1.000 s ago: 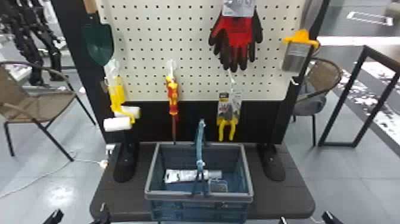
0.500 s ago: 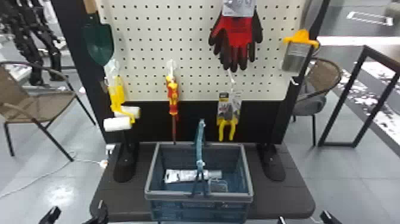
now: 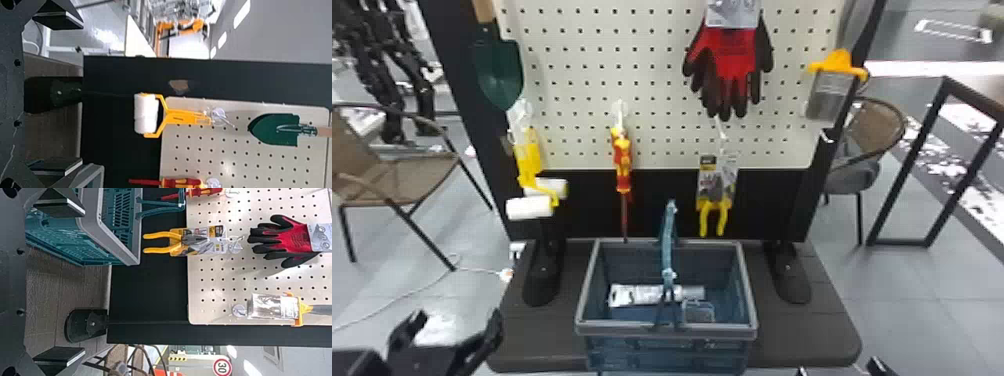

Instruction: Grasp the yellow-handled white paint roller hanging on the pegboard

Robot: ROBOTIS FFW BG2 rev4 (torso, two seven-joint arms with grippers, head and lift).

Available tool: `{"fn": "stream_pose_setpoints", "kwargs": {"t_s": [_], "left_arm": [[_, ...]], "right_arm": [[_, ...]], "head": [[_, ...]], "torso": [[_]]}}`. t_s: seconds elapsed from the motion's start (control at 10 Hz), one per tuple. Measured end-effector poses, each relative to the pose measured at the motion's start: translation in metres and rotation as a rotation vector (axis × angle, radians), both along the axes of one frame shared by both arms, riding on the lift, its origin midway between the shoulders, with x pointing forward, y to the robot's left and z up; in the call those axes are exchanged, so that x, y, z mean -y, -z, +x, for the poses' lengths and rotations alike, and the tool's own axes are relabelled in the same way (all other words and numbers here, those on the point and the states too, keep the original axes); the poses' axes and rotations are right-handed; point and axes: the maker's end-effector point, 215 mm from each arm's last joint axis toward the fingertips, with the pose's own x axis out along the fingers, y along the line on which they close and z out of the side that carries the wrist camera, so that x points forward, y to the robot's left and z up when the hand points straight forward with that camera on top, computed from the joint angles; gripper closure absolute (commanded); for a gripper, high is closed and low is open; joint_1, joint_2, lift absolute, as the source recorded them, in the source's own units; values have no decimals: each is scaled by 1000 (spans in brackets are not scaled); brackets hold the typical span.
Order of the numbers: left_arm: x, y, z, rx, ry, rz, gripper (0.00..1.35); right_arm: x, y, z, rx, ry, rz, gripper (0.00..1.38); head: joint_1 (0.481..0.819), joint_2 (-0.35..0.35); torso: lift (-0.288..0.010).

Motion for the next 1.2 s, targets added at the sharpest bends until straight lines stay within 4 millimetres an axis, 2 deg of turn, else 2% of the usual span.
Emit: {"fn": "stream_pose_setpoints", "kwargs": {"t_s": [0.1,0.3,0.5,0.9,1.2], "left_arm": [[-6,-8,16,-7,53,15,91],[-20,-11,46,-37,115,-6,90],[-14,-14,77,-67,182,-38,88],[-14,-70,142,3,357,4,84],[-10,-91,169,-35,529,50,62]], "right_arm": [[0,0,0,0,-1,0,68],[-1,1,1,-2,-2,2,68],[-2,3,1,-5,-7,4,68],[-8,6,3,-10,-23,10,70],[-13,6,7,-9,-37,21,68]], "head": [[549,0],[549,0],[549,0],[549,0],[549,0]], "torso": [[-100],[-100],[-100],[-100],[-100]]}}
